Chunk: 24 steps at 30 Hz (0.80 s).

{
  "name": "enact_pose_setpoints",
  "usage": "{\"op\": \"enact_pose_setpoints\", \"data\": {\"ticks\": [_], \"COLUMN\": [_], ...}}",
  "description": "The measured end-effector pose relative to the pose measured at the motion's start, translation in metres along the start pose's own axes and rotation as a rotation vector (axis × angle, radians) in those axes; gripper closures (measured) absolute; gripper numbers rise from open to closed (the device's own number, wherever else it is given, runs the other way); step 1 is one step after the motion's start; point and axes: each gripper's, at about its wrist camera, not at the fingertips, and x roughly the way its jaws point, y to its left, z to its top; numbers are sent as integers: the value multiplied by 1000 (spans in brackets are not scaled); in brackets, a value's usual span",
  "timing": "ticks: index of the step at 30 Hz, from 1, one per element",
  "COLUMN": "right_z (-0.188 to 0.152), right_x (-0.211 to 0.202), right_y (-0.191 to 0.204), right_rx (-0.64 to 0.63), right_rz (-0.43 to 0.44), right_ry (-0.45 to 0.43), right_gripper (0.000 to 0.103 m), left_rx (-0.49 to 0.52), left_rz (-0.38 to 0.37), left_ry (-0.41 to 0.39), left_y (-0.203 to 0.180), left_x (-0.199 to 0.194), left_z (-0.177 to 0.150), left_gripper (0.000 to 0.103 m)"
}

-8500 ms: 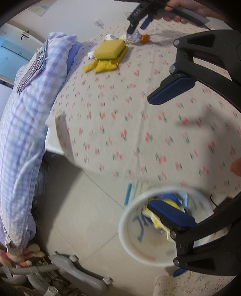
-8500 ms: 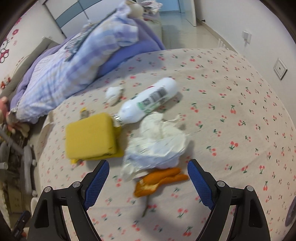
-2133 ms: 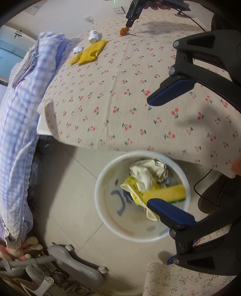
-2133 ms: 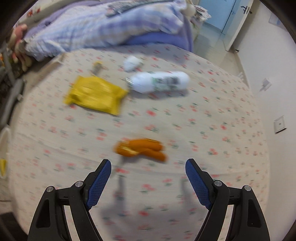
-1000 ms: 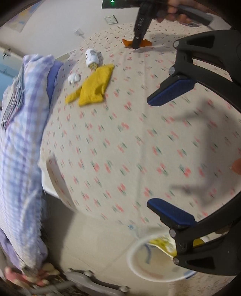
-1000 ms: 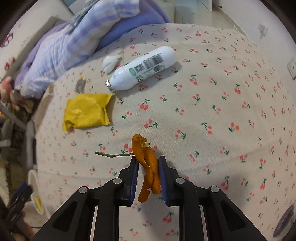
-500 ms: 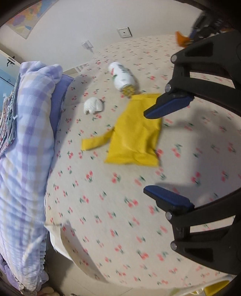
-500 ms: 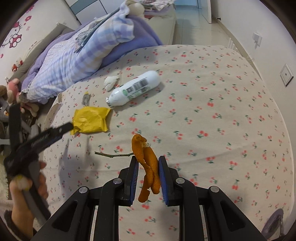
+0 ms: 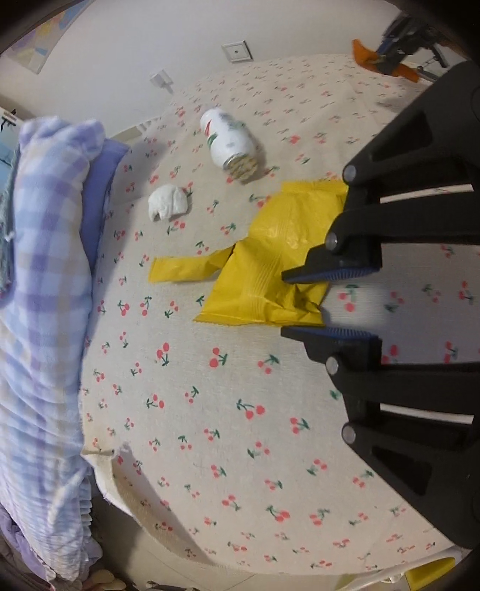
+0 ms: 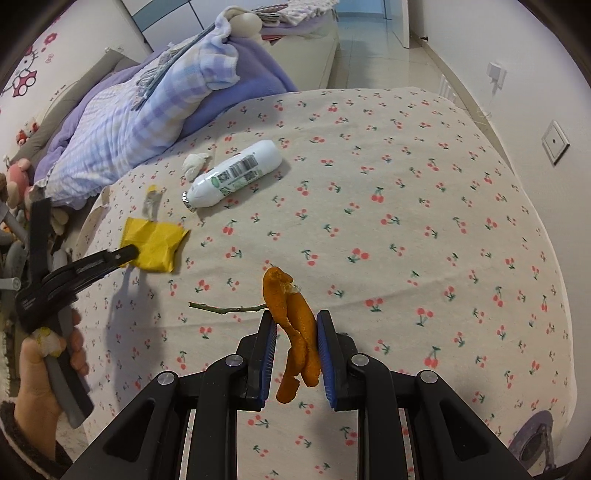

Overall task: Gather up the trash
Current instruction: 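Grasp the yellow plastic bag with the left tool while the right tool holds the peel, then carry the yellow bag over the white bin and open the left tool to drop it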

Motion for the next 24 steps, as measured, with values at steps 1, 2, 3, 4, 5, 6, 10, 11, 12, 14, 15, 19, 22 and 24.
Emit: {"op": "enact_pose_setpoints", "data": {"ticks": [1, 2, 3, 4, 5, 6, 10, 11, 12, 14, 15, 19, 22, 24], "right_z": [0, -1, -3, -4, -5, -7, -14, -16, -19, -22, -24, -35, -42, -45], "right_x": [-1, -3, -6, -9, -11, -15, -28, -31, -35, -41, -43, -52, -54, -54], "right_y": [-1, -2, -3, -3, -2, -1, 11, 16, 23, 35, 42, 77, 103, 119], "right_rx": [3, 6, 7, 7, 5, 2, -9, -14, -21, -36, -46, -105, -154, -189], "right_rz": [1, 3, 6, 9, 13, 18, 30, 39, 50, 71, 82, 120, 135, 144], "right_ry": [-2, -5, -9, -13, -17, -24, -50, -57, -64, -75, -81, -96, -97, -99], "right_gripper": [80, 80, 80, 80, 80, 80, 80, 80, 80, 80, 80, 80, 80, 80], "left_rx": [10, 19, 25, 32, 41, 52, 73, 71, 64, 50, 44, 3, -31, -61], "left_rz": [-5, -6, -11, -20, -24, -22, -29, -32, -36, -37, -37, -35, -10, -5], "left_ry": [-6, -11, -16, -21, -28, -38, -83, -93, -108, -126, -133, -166, -176, -178], "left_y": [2, 4, 7, 10, 12, 15, 33, 37, 46, 60, 66, 101, 126, 146], "left_x": [-7, -15, -21, -29, -37, -47, -86, -93, -107, -122, -128, -153, -165, -173], "left_z": [-4, -7, -10, -13, -17, -22, -40, -44, -51, -61, -65, -88, -102, -108], "left_gripper": [82, 82, 83, 83, 83, 84, 84, 84, 84, 84, 84, 84, 84, 84]}}
